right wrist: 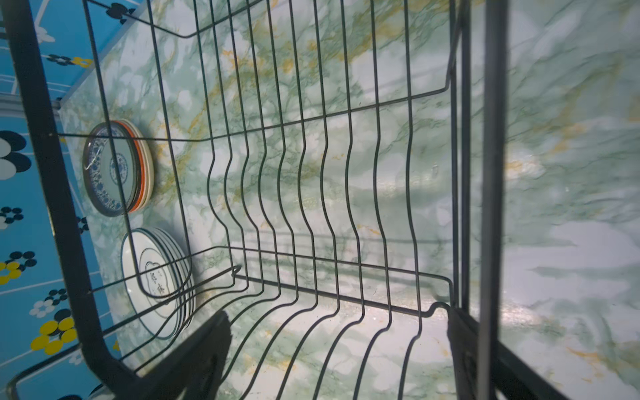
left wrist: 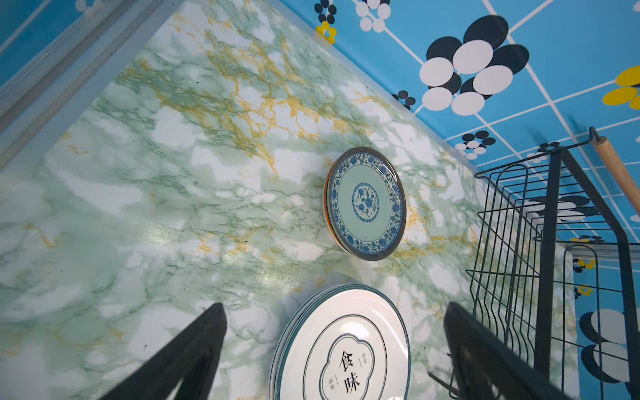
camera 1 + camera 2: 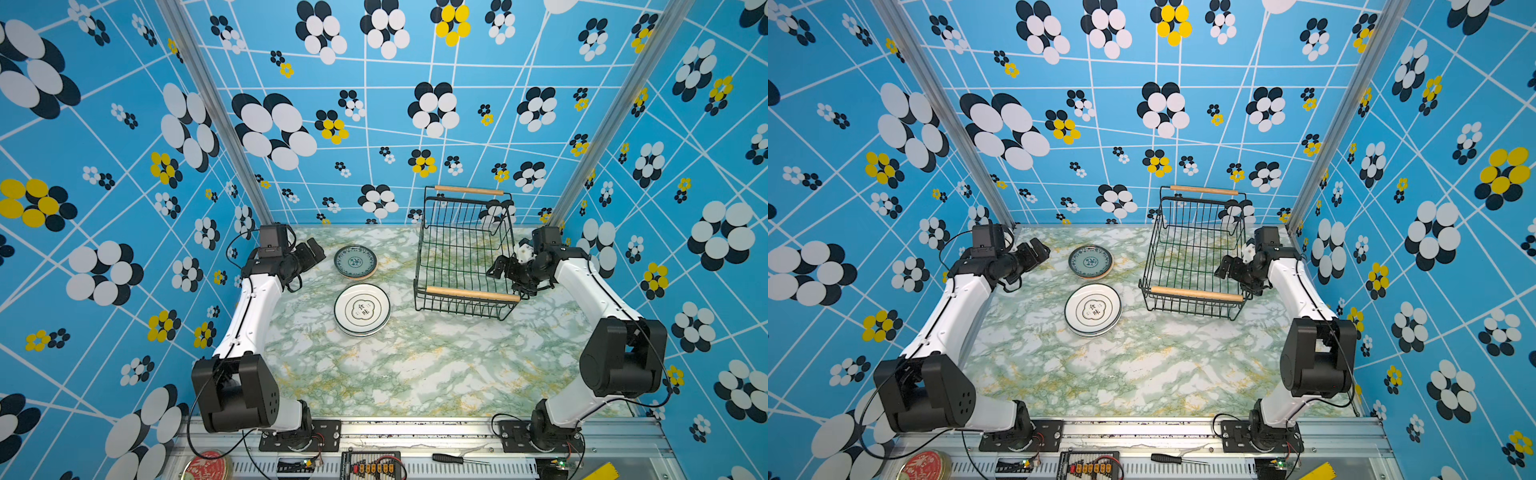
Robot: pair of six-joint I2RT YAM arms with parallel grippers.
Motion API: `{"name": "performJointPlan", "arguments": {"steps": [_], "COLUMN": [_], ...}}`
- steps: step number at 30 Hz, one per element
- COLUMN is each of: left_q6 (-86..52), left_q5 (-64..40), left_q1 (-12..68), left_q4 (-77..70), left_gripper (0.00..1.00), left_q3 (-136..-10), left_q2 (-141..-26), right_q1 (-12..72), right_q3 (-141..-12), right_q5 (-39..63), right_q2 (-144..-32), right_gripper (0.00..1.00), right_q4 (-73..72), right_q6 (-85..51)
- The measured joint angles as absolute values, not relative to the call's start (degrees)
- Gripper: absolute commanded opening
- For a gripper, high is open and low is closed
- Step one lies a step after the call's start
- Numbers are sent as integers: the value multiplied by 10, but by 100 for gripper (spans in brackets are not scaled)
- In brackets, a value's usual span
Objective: Unload the plates from the dish rack
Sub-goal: Rotate the dish rack at the top-center of the table.
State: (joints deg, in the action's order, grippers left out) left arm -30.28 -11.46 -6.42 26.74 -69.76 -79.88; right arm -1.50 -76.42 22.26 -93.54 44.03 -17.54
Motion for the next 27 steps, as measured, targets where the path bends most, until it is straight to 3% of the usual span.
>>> {"name": "performJointPlan", "arguments": {"steps": [15,27], "left_q6": [-294,-278], "left_q5": [-61,-30], "left_q1": [-64,-64], "left_q4": [192,34], "left_gripper": [99,99], "left_q3": [-599,-481], "left_q2": [-717,-650], "right_q1": [-12,-11], "right_q3": [-718,-709], "right_q5": [332,213], "right_q2": [-889,-847], "right_gripper": [99,99], "right_q4": [428,465], "right_q6": [-180,-183]}}
